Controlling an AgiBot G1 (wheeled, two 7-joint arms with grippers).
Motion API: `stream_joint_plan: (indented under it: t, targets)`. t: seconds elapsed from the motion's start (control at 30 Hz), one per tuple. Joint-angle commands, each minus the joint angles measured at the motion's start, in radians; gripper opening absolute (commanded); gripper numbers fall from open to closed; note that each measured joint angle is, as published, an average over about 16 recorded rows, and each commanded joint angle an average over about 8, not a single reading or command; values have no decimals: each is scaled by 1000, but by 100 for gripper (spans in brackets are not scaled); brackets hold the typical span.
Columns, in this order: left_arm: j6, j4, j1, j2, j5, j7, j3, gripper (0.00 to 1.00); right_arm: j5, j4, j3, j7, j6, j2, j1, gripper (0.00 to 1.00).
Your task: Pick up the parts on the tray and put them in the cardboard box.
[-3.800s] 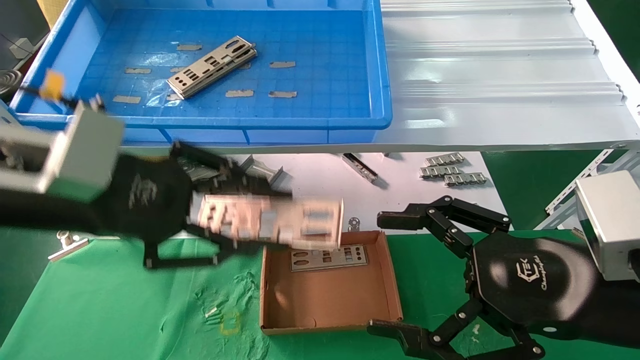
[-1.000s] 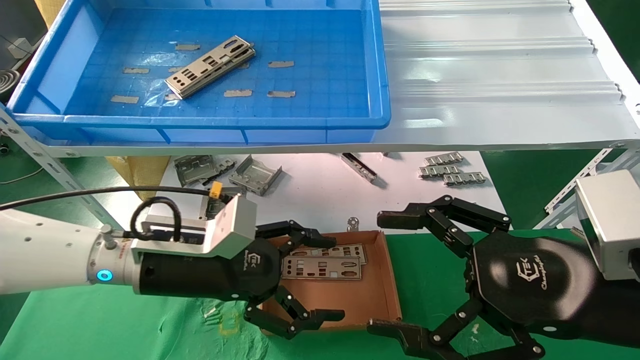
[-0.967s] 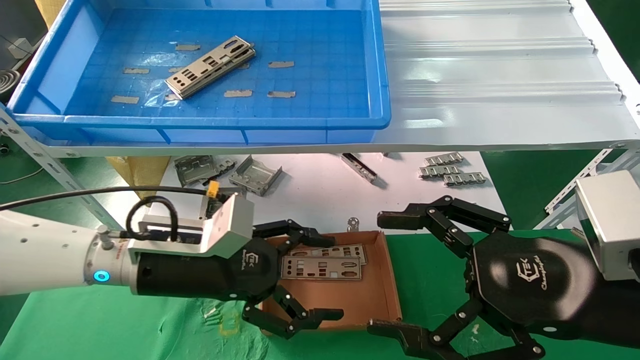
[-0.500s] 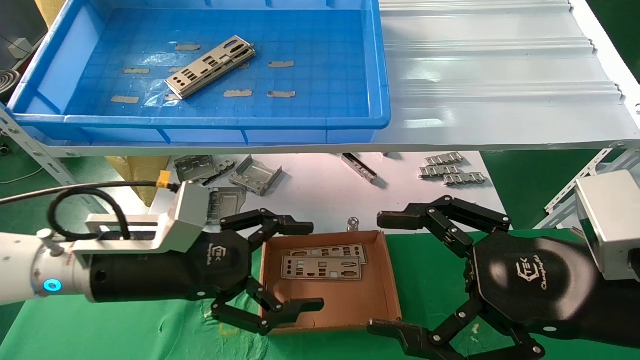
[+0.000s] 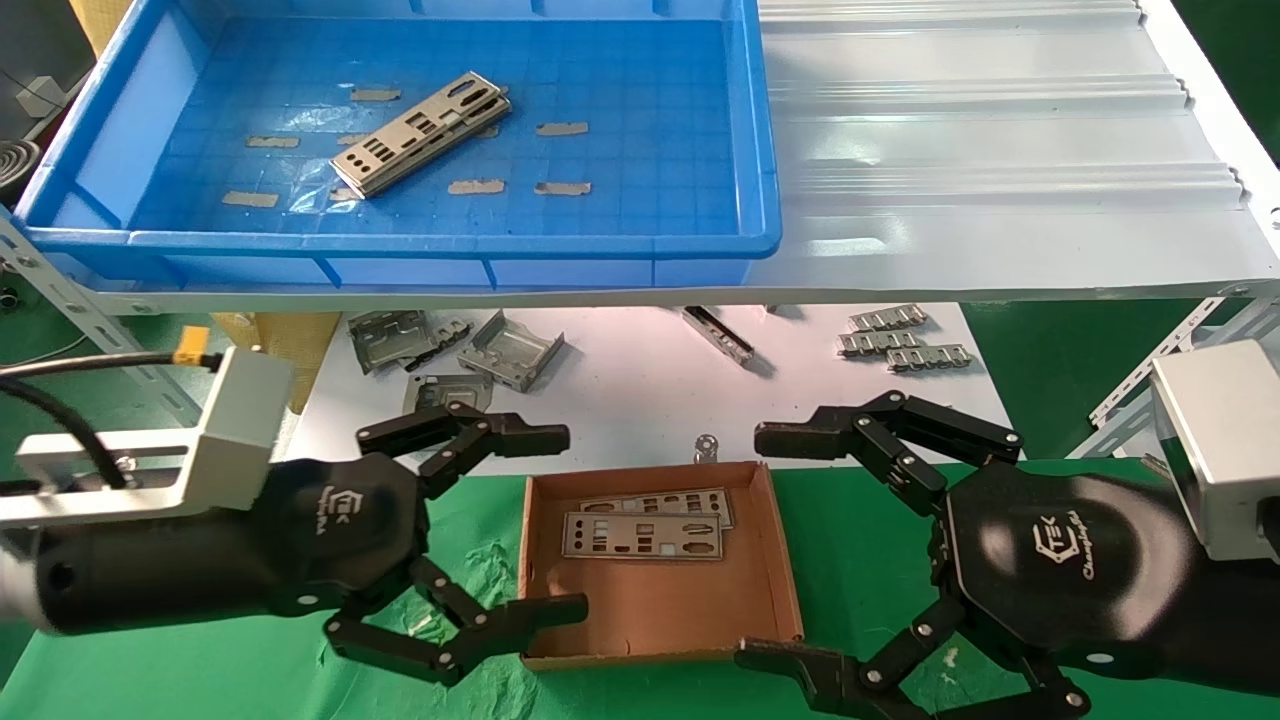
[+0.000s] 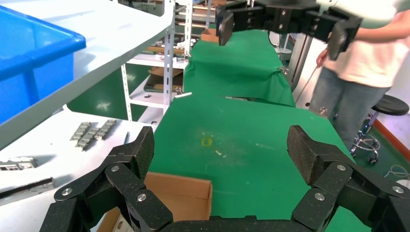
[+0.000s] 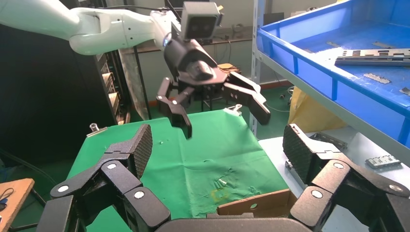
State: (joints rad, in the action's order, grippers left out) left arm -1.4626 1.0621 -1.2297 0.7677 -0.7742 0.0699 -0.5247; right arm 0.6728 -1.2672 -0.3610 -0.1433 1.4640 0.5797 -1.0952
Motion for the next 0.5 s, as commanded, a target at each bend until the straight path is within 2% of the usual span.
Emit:
stream_joint_plan:
  t: [0.03, 0.5]
  targets:
    - [-3, 21, 14, -15, 4, 11, 23, 100, 0, 0, 0, 0, 0, 0, 0, 100]
    - [-25, 165, 115, -116, 32, 87, 182, 100, 0, 0, 0, 0, 0, 0, 0, 100]
